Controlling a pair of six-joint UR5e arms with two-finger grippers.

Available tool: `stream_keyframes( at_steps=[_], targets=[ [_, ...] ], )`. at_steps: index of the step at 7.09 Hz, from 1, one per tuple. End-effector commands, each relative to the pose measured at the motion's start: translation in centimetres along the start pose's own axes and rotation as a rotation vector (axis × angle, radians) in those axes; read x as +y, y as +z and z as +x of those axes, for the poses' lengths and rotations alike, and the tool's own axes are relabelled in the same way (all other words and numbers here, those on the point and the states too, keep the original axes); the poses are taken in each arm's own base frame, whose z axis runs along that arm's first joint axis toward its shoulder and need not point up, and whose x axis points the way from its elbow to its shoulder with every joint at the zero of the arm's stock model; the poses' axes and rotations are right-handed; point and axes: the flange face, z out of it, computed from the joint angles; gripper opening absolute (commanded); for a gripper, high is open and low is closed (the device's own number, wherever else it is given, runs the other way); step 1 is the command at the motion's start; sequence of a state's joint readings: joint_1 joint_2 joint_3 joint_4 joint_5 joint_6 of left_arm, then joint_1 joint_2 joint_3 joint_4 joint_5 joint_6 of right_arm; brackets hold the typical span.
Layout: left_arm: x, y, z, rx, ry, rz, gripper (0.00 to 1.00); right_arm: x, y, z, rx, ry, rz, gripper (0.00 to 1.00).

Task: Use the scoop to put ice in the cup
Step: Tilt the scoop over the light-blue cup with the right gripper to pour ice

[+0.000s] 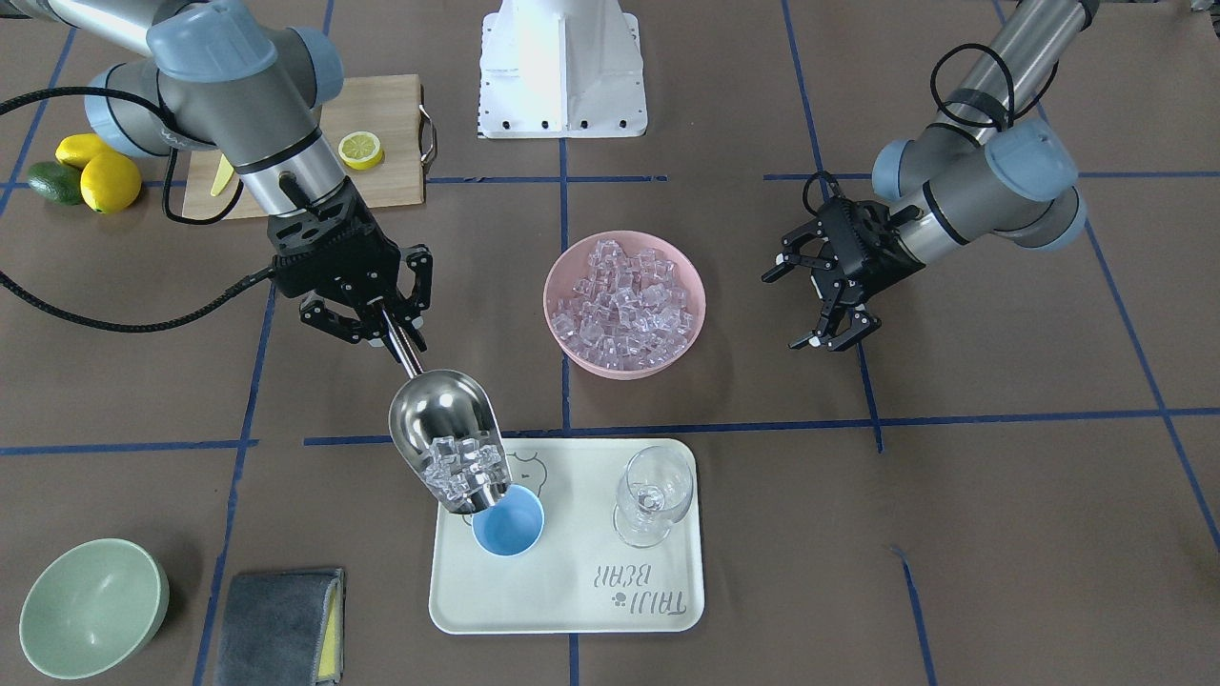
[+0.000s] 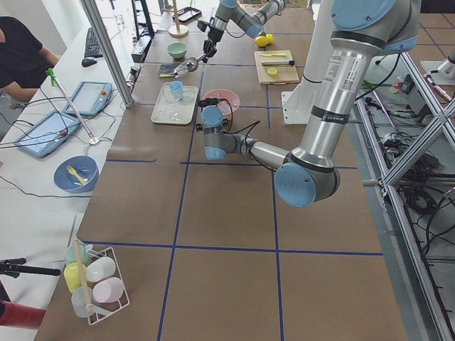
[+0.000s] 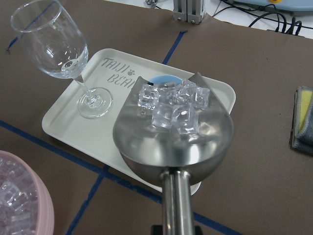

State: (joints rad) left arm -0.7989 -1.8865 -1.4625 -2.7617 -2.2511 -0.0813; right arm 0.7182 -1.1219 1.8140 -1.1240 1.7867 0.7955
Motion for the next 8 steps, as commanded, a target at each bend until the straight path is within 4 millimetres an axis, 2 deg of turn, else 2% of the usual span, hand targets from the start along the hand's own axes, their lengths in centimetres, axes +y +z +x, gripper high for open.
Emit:
stream_keyframes(
  at_steps=[1, 3, 5, 7, 8],
  targets=[
    [0.3, 0.1, 0.0, -0.001, -0.003, -0.004, 1.0, -0.8, -1.6, -1.3, 0.033, -0.027, -0.078, 0.0],
    [0.3, 0.2, 0.1, -0.001, -0.002, -0.003, 1.0, -1.7, -2.4, -2.1, 0.068, -0.031, -0.114, 0.0],
    [0.3, 0.2, 0.1, -0.003, -0.002, -0.003, 1.0, -1.9, -2.2, -2.2, 0.091, -0.056, -0.154, 0.0],
    [0.4, 0.2, 0.1, -0.003, -0.003, -0.005, 1.0, -3.6, -2.8, -3.5, 0.119, -0.09, -0.211, 0.0],
    [0.4, 0.2, 0.1, -0.003, -0.003, -0.005, 1.0, -3.6, -2.9, -3.3, 0.113, -0.085, -0.224, 0.0]
  ],
)
